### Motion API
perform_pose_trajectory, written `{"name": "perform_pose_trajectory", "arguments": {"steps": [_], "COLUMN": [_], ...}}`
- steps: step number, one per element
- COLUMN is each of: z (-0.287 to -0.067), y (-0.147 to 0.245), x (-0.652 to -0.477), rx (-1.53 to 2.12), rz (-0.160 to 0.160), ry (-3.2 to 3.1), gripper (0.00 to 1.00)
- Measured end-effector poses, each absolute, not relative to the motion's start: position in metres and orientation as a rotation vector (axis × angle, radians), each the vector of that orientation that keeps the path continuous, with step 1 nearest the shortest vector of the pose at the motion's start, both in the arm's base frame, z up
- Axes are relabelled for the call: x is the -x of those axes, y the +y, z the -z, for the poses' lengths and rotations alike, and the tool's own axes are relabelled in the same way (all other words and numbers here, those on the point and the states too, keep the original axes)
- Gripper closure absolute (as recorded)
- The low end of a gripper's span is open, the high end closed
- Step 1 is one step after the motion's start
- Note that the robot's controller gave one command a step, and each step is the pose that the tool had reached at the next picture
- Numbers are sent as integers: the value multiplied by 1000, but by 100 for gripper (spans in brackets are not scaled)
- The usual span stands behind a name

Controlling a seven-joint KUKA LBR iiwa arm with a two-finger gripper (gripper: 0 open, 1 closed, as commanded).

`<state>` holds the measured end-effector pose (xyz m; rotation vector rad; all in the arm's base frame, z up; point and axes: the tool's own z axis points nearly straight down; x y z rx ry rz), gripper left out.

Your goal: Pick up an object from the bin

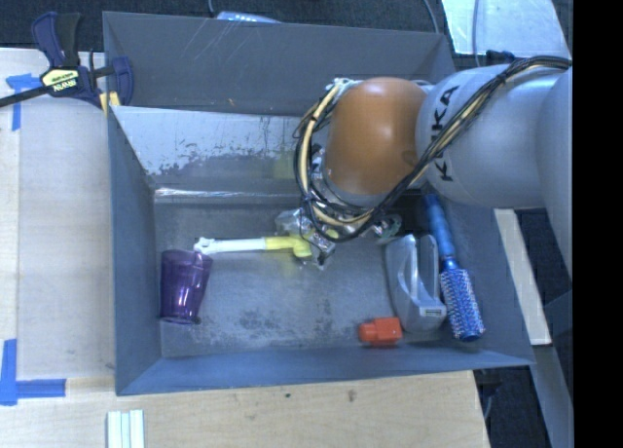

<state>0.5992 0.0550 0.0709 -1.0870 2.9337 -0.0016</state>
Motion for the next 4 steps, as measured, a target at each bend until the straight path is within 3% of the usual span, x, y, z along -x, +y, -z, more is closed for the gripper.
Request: {"name": "perform_pose_trajectory", "arguments": {"steps": [1, 2, 4], "z": [-71, -115, -238], "y": [55, 58, 67], "x": [-599, -606, -607], "rx": [1087, 1094, 1127], "rz": [1, -1, -1], "ry": [2934, 2939, 2922], "gripper": [100, 100, 100]}}
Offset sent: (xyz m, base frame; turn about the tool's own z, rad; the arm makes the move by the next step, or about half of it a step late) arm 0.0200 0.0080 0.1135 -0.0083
